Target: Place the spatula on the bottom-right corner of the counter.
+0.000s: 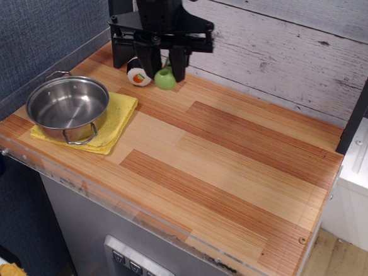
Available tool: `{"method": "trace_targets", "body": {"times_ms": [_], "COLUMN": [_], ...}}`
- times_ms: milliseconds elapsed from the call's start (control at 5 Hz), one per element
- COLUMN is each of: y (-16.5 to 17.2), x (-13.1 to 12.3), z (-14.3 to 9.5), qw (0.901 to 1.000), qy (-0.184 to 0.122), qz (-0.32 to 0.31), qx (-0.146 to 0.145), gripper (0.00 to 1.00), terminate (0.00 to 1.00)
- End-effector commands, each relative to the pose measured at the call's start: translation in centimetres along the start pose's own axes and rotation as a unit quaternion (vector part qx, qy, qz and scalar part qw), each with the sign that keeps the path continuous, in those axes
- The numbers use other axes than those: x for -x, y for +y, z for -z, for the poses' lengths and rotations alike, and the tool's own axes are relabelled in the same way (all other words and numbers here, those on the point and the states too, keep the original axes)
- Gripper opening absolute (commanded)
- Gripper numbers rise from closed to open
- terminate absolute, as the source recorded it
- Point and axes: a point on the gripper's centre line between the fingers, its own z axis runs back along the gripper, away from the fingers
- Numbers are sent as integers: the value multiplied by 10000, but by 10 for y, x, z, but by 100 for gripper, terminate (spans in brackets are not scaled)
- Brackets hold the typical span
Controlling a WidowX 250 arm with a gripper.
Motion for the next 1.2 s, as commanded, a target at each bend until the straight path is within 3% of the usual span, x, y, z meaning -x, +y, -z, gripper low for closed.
{"method": "trace_targets", "body": {"times_ms": [0, 400, 1000], "y": [-13, -31, -63], "x": [59, 101, 118], "z": [-31, -11, 28], "qw": [9951, 9766, 9437], "qy": [-80, 418, 808], "qz": [931, 2045, 3141], "qx": [311, 524, 657], "gripper": [0, 0, 0], "terminate": [0, 0, 0]}}
